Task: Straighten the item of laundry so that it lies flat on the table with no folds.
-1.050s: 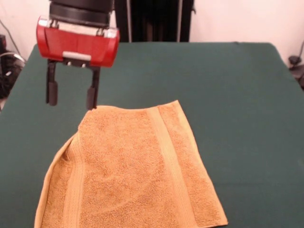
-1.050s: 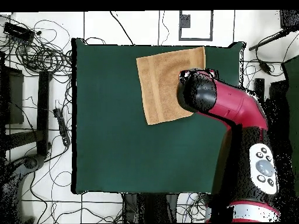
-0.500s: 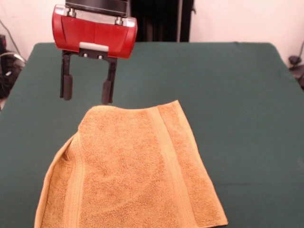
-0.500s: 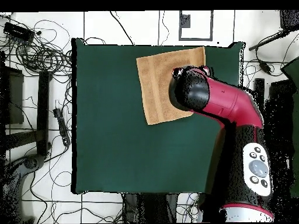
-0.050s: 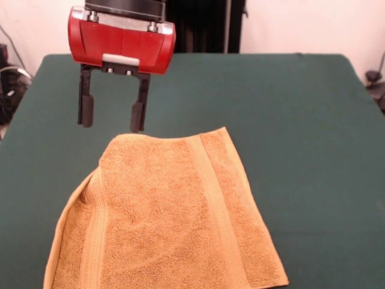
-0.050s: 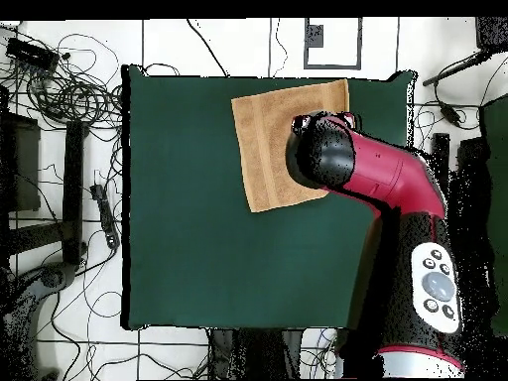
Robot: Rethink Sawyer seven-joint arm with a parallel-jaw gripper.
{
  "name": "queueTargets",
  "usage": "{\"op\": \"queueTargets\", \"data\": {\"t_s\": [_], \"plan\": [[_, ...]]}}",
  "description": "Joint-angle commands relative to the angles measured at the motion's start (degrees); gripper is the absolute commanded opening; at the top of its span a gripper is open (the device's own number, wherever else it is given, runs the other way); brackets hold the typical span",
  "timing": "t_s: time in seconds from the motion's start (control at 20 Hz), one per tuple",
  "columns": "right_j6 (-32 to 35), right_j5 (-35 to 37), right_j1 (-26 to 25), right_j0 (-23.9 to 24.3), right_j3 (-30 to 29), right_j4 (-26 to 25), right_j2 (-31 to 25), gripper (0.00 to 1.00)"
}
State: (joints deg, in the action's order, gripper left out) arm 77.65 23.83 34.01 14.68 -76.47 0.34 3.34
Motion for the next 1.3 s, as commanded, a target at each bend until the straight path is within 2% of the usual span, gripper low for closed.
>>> {"op": "queueTargets", "data": {"t_s": [0.05,0.4,0.75,1.3], "plan": [[11.7,4.7,-1.4,-2.1,-9.5,2.1,-4.1,1.0],[12.5,3.5,3.8,-2.8,-17.4,1.9,-3.1,1.0],[13.3,2.3,5.1,-3.5,-20.9,1.7,-1.9,1.0],[12.9,3.8,4.0,-3.7,-19.4,2.1,-1.7,1.0]]}}
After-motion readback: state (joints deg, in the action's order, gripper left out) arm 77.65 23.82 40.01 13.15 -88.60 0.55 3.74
